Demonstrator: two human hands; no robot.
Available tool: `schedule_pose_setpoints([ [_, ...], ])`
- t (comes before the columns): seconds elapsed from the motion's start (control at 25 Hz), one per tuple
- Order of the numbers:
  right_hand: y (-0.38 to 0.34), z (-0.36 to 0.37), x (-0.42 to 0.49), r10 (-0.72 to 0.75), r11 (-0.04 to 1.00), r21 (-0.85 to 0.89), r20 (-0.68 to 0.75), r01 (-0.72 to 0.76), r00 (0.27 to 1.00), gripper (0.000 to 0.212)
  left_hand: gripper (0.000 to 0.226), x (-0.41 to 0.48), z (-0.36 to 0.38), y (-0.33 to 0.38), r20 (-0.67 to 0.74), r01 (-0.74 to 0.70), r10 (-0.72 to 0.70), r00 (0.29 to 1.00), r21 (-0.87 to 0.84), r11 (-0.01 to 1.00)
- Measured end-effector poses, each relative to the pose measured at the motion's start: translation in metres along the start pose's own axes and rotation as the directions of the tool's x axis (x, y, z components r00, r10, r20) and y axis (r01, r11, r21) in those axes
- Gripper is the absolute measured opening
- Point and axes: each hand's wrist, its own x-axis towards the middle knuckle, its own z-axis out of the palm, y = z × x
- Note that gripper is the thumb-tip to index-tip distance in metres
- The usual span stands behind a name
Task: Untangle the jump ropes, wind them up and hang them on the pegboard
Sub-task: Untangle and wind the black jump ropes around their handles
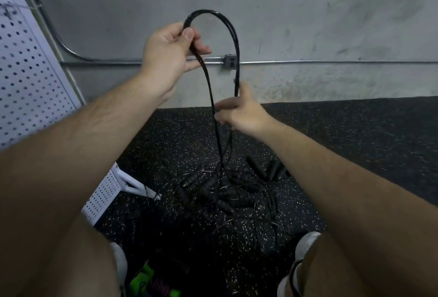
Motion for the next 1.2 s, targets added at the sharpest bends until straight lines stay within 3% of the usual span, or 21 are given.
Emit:
schedule_pose_setpoints([
  [0.08, 0.014, 0.018, 0.004, 0.096, 0.987, -0.136, 0.065, -0.087, 0.993, 0.082, 0.025, 0.005, -0.002, 0.001, -0.015, 0.005, -0.005, 1.000, -0.025, 1.000],
  [0.2, 0.027, 0.034, 0.015, 0.115, 0.957, -0.273, 0.054, -0.096, 0.992, 0.019, 0.023, 0.005, -0.010, -0.006, -0.002, 0.062, -0.062, 0.998, 0.005, 0.998],
  [0.24, 0.028, 0.034, 0.018, 0.109, 0.956, -0.279, 0.050, -0.090, 0.993, 0.013, 0.023, 0.005, -0.013, -0.008, 0.000, 0.082, -0.082, 0.997, 0.017, 0.997],
  [0.4, 0.026, 0.024, 0.016, 0.107, 0.983, -0.151, -0.024, -0.110, 0.994, 0.010, 0.027, 0.004, -0.023, -0.015, 0.044, 0.139, -0.141, 0.989, 0.058, 0.989],
  [0.52, 0.013, 0.013, 0.015, 0.052, 0.998, -0.037, -0.128, -0.058, 0.990, 0.012, 0.050, -0.005, -0.025, -0.026, 0.129, 0.187, -0.228, 0.965, 0.267, 0.945],
  [0.64, -0.005, 0.002, 0.019, -0.036, 0.999, -0.041, -0.217, 0.028, 0.976, 0.018, 0.046, -0.020, -0.023, -0.049, 0.315, 0.195, -0.374, 0.872, 0.477, 0.857],
  [0.76, -0.021, -0.004, 0.021, -0.106, 0.994, -0.004, -0.273, 0.109, 0.956, 0.020, 0.030, -0.028, -0.014, -0.078, 0.474, 0.064, -0.447, 0.759, 0.630, 0.774],
  [0.84, -0.027, -0.007, 0.018, -0.139, 0.989, 0.007, -0.294, 0.147, 0.946, 0.021, 0.021, -0.034, -0.001, -0.085, 0.479, 0.067, -0.423, 0.769, 0.598, 0.798],
  [1.0, -0.023, -0.015, 0.013, -0.129, 0.987, 0.057, -0.309, 0.153, 0.942, 0.017, 0.009, -0.038, 0.019, -0.089, 0.448, 0.228, -0.432, 0.783, 0.440, 0.869],
  [1.12, -0.017, -0.021, 0.015, -0.097, 0.968, 0.193, -0.297, 0.159, 0.950, 0.020, 0.014, -0.037, 0.024, -0.086, 0.398, 0.187, -0.379, 0.836, 0.444, 0.876],
  [1.2, -0.008, -0.025, 0.013, -0.034, 0.953, 0.289, -0.194, 0.090, 0.980, 0.028, 0.016, -0.031, 0.024, -0.075, 0.338, 0.150, -0.316, 0.887, 0.435, 0.888],
])
